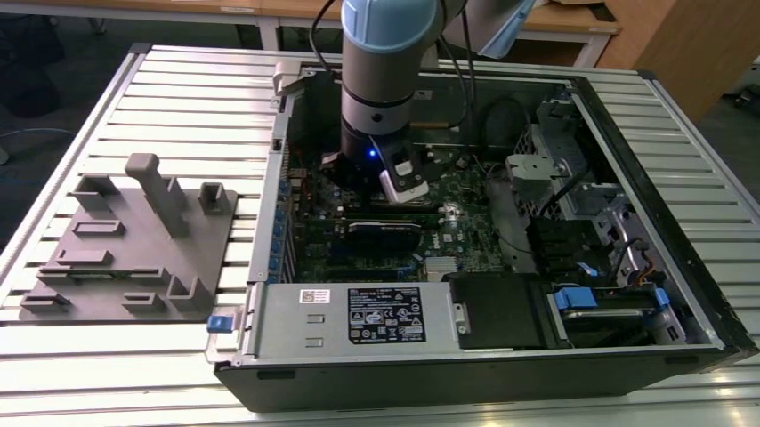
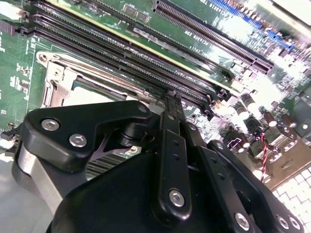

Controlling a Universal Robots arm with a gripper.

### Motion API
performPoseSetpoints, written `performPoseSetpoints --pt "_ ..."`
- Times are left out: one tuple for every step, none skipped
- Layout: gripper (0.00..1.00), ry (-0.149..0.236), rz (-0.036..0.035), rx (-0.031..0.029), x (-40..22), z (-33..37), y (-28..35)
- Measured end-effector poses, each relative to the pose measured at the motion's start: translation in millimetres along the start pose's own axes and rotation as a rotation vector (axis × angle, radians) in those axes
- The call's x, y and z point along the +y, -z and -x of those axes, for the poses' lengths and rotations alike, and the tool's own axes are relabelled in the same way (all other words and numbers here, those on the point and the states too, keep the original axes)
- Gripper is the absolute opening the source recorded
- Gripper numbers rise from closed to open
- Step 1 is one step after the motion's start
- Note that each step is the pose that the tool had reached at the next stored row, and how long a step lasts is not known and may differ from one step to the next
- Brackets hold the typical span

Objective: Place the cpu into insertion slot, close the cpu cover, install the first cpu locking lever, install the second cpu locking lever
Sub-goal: 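Install the second cpu locking lever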

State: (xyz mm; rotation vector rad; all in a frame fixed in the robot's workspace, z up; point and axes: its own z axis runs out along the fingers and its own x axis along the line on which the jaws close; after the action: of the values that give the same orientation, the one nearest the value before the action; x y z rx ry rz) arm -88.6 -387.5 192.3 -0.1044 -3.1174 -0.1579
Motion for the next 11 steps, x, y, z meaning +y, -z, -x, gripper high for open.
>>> performPoseSetpoints --pt "0.11 0.0 0.0003 -0.0001 0.2 0.0 -0.2" --pt "0.11 0.0 0.0002 -0.0003 0.2 0.0 -0.3" --pt "0.11 0.0 -0.0002 -0.0002 0.1 0.0 -0.3" --pt "0.11 0.0 -0.0004 -0.0001 0.1 0.0 -0.2" --pt "0.11 0.0 -0.0005 0.0 0.1 0.0 -0.2" --pt "0.11 0.0 -0.0006 0.0 0.0 0.0 -0.2" --pt "0.11 0.0 -0.0006 0.0 0.0 0.0 0.1" --pt "0.11 0.0 -0.0003 -0.0003 0.2 0.0 1.0" --pt "0.11 0.0 -0.0002 -0.0006 0.4 0.0 2.7" --pt "0.11 0.0 -0.0002 -0.0005 0.6 -0.1 4.6" --pt "0.11 0.0 -0.0007 0.0 0.7 -0.2 6.8"
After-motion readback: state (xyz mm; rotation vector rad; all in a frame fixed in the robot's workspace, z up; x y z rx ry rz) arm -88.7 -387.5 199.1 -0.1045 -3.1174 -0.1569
